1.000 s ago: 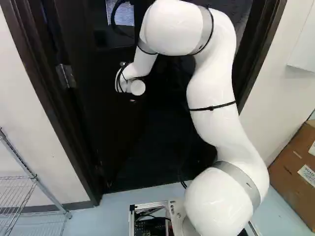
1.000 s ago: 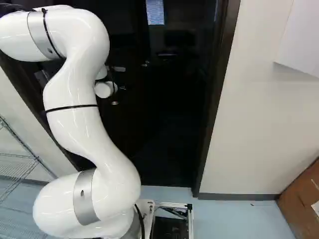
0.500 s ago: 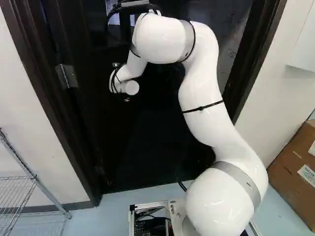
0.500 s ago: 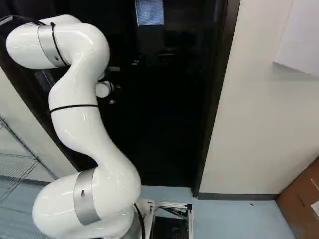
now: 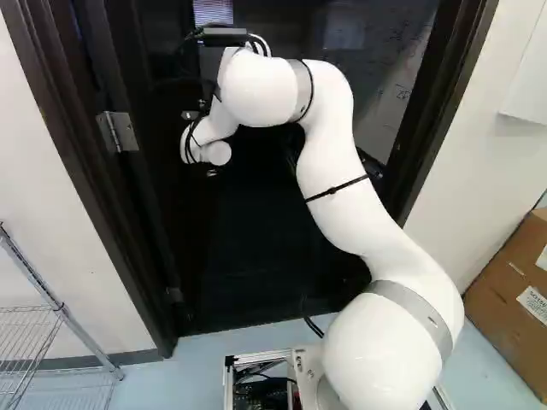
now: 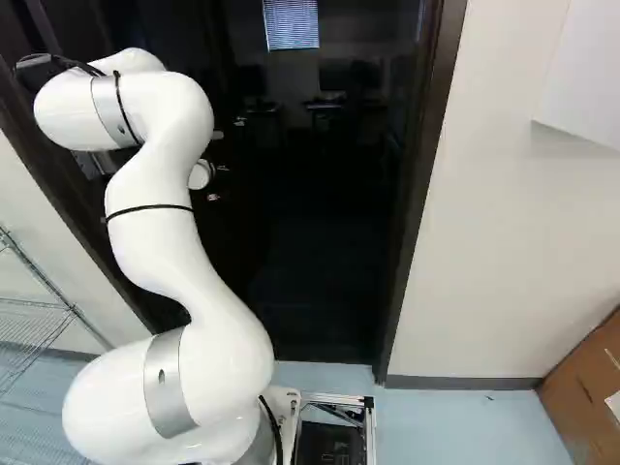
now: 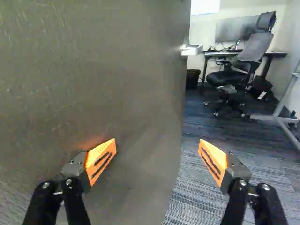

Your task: Open the door and move inside

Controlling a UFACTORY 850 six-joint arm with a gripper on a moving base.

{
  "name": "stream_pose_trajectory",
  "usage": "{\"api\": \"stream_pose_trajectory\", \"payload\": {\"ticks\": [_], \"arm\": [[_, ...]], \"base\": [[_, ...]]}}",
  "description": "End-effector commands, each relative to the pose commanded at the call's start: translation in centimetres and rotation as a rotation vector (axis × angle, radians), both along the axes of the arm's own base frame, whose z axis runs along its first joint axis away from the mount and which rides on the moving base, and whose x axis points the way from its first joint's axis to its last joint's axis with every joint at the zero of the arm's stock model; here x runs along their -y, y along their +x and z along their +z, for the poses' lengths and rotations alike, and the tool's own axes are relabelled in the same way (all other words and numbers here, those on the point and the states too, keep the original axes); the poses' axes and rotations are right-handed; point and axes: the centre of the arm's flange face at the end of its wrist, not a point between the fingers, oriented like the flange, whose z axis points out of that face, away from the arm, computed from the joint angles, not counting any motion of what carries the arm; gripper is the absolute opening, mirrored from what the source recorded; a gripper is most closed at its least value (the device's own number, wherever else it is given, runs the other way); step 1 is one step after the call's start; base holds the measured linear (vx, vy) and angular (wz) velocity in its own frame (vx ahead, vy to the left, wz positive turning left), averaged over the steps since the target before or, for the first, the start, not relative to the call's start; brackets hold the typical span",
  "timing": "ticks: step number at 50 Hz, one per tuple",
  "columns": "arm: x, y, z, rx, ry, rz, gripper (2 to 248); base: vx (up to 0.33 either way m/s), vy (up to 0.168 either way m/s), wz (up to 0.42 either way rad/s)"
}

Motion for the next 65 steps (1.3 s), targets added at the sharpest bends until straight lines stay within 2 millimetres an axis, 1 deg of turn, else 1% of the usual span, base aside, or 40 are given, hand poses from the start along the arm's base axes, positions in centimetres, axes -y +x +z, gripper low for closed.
{"api": "stream_pose_trajectory", "payload": {"ticks": [22,29,51,57,65], "arm": [[-3.9,2.8,-1.4,0.035,-0.022,0.069,247],[-4.6,3.3,-1.6,0.043,-0.019,0.075,247],[-4.7,3.3,-1.7,0.044,-0.019,0.076,247],[-4.1,2.8,-1.4,0.036,-0.023,0.073,247],[-2.7,2.1,-1.1,0.016,-0.02,0.05,247]], "base": [[0.0,0.0,0.0],[0.0,0.0,0.0],[0.0,0.0,0.0],[0.0,0.0,0.0],[0.0,0.0,0.0]]}}
